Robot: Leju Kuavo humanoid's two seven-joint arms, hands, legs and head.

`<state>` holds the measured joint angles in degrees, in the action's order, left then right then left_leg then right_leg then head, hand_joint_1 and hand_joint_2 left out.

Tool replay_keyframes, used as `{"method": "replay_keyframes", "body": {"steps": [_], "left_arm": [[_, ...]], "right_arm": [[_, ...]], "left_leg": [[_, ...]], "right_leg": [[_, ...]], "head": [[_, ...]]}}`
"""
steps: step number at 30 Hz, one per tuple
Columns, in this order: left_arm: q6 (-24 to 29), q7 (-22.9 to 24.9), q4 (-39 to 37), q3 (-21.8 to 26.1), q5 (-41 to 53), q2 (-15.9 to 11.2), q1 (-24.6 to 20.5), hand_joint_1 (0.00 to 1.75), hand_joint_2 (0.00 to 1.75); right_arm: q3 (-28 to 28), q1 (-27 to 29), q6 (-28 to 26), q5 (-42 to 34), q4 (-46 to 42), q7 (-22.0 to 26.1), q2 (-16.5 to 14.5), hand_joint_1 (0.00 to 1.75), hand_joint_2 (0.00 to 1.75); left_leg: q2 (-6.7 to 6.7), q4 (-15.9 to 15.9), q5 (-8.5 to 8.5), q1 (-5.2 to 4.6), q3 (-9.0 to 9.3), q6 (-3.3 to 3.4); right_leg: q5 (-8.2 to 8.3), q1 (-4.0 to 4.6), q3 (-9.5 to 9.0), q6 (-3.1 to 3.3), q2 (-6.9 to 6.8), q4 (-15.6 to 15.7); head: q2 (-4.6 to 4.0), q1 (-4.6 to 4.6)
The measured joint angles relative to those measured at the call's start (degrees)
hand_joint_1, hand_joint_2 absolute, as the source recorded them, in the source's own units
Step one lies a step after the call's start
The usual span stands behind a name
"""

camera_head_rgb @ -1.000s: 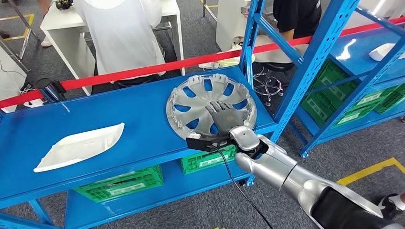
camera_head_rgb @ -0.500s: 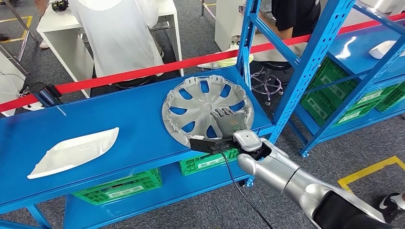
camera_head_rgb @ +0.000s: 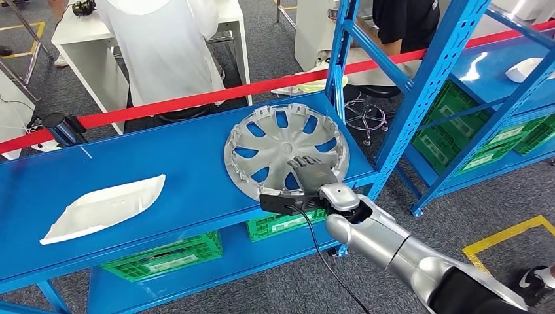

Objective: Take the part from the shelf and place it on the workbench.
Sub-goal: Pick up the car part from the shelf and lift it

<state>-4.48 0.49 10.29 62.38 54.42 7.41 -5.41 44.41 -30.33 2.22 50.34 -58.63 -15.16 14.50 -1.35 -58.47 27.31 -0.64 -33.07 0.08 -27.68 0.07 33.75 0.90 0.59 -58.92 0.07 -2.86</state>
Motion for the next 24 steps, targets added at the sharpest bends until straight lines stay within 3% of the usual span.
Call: {"method": "replay_keyframes", "body": {"steps": [2,3,17,24], "left_arm": [[0.0,0.0,0.0,0.0,0.0,0.0,0.0,0.0,0.0],[0.0,0.0,0.0,0.0,0.1,0.0,0.0,0.0,0.0],[0.0,0.0,0.0,0.3,0.1,0.0,0.1,0.0,0.0],[0.1,0.0,0.0,0.4,0.3,0.0,0.1,0.0,0.0]], "right_arm": [[0.0,0.1,0.0,-0.6,0.1,0.0,-0.4,1.68,1.75],[0.0,0.3,0.0,-1.0,0.2,0.0,-0.7,1.75,1.75],[-1.1,1.4,-0.3,-3.0,3.5,0.3,-3.2,1.75,1.75],[-1.7,2.2,-0.4,-3.2,3.6,4.1,-3.3,1.75,1.75]], "left_leg": [[0.0,0.0,0.04,0.0,0.11,0.0],[0.0,0.0,0.07,0.0,0.17,-0.01],[0.01,0.0,0.32,0.01,0.91,0.07],[0.01,0.0,0.39,0.0,0.98,0.04]], "right_leg": [[-0.03,0.0,-0.12,-0.03,0.0,0.0],[-0.06,0.0,-0.18,-0.06,0.0,0.0],[-0.28,0.01,-0.99,-0.18,0.0,0.1],[-0.32,0.01,-1.06,-0.21,0.01,0.2]], "head": [[0.0,0.0],[0.0,0.0],[0.0,0.01],[0.0,0.0]]}}
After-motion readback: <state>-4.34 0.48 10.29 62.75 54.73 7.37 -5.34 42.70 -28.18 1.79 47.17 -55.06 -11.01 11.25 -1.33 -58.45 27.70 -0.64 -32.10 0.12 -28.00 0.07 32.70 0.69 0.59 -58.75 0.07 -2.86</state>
